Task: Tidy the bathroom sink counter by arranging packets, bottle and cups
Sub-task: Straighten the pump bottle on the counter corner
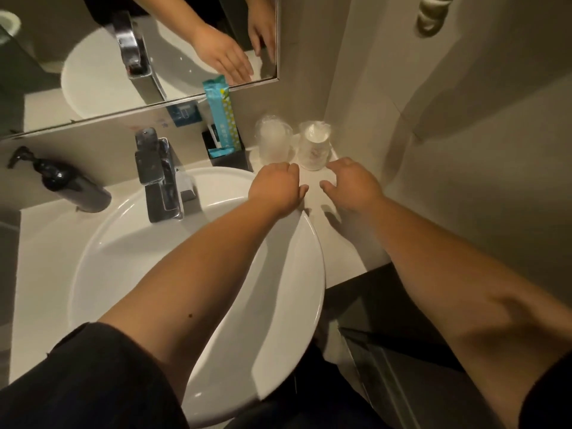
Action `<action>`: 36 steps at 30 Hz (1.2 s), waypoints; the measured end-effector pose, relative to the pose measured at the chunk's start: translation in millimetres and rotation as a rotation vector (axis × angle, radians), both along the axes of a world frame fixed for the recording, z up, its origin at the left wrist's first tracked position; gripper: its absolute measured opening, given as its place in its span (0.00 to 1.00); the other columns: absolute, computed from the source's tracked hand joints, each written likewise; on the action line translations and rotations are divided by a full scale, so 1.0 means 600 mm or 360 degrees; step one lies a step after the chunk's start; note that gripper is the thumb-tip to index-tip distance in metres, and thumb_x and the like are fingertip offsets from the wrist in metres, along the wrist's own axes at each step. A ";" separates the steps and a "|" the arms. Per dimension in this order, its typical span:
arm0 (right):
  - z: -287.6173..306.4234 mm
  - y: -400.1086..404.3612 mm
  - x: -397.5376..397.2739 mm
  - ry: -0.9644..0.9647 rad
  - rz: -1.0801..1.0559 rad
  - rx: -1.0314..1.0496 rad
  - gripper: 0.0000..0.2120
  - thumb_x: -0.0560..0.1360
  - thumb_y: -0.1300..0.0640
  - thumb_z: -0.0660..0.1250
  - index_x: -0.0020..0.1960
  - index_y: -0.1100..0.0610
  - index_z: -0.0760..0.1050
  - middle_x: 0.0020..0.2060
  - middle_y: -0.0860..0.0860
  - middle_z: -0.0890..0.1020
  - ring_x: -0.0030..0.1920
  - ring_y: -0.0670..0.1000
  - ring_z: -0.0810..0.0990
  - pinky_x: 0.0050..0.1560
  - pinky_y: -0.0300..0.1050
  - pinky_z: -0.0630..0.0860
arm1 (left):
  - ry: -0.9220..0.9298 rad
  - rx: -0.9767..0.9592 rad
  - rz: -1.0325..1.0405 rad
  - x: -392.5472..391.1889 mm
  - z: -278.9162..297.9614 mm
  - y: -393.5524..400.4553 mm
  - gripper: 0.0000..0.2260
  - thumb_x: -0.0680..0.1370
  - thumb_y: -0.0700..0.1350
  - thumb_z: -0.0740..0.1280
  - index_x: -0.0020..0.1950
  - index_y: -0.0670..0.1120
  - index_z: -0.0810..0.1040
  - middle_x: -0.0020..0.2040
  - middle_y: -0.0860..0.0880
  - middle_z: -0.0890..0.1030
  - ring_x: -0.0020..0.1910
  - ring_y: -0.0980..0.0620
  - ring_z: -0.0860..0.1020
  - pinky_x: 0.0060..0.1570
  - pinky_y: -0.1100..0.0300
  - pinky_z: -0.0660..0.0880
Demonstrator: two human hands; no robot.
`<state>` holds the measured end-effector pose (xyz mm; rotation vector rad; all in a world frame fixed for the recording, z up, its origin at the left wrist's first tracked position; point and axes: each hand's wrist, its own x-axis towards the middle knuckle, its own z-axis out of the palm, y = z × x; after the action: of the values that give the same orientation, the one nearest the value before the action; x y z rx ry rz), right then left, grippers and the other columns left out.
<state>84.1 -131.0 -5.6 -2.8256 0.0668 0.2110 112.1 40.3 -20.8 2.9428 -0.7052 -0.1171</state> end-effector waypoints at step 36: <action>0.062 0.321 -0.239 -0.0067 0.1143 -0.0003 0.26 0.76 0.45 0.63 0.70 0.54 0.68 0.65 0.54 0.75 0.64 0.57 0.73 0.59 0.51 0.73 | -0.0173 0.0330 0.1116 -0.421 0.077 0.309 0.18 0.79 0.55 0.59 0.60 0.43 0.72 0.56 0.44 0.78 0.55 0.44 0.75 0.59 0.50 0.69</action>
<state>-59.6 61.5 31.4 -2.7278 -0.9590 0.2993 -140.5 226.0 25.2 3.2087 0.3767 0.0371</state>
